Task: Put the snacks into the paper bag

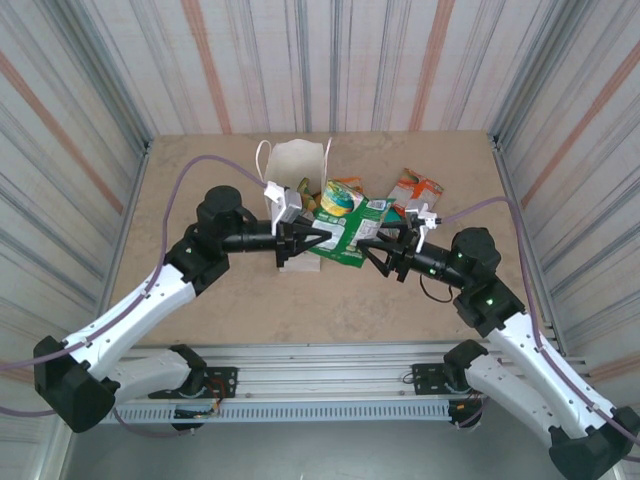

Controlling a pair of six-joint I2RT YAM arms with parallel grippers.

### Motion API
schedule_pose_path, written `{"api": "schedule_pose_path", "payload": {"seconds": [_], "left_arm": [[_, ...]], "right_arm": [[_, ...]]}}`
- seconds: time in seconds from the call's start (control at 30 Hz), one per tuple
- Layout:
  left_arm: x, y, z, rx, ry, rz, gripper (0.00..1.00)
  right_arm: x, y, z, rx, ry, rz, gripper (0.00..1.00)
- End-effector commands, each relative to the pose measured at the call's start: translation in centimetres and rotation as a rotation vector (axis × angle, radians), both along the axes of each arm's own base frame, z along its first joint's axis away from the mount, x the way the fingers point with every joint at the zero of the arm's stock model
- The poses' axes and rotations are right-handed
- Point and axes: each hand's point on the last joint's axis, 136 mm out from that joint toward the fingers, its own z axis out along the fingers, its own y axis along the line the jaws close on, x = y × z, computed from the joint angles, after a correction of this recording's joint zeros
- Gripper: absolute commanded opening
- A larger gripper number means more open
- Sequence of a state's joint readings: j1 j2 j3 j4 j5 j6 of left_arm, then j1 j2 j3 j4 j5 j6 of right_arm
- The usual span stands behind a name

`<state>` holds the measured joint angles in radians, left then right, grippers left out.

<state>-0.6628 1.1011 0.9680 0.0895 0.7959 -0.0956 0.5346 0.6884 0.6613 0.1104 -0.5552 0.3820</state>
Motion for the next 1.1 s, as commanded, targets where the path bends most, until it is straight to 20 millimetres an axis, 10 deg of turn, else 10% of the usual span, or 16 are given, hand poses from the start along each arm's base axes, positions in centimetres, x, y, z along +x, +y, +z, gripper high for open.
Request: {"api": "schedule_pose_path", "payload": {"seconds": [0.0, 0.33, 0.7, 1.07], "left_arm": [[-0.7, 0.0, 2.9, -0.082, -0.088, -0.04, 0.02], [-0.2, -0.5, 4.1, -0.094, -0.13, -0.023, 0.02], [1.3, 0.4, 3.5, -0.033, -0.13, 0.105, 0.1], [5.7, 5.0, 4.8, 0.115, -0.032, 0.494, 0.6]], "right_arm": [[0.0, -0.1, 1.5, 0.081, -0.009, 0.013, 0.66], [-0.6, 1.4, 3.1, 0.119, -0.004, 0.16, 0.58], [-0.7, 0.7, 4.5, 0.105, -0.058, 0.115, 0.19], [2.7, -0.7, 6.3, -0.028, 0.146, -0.108, 0.01]]}}
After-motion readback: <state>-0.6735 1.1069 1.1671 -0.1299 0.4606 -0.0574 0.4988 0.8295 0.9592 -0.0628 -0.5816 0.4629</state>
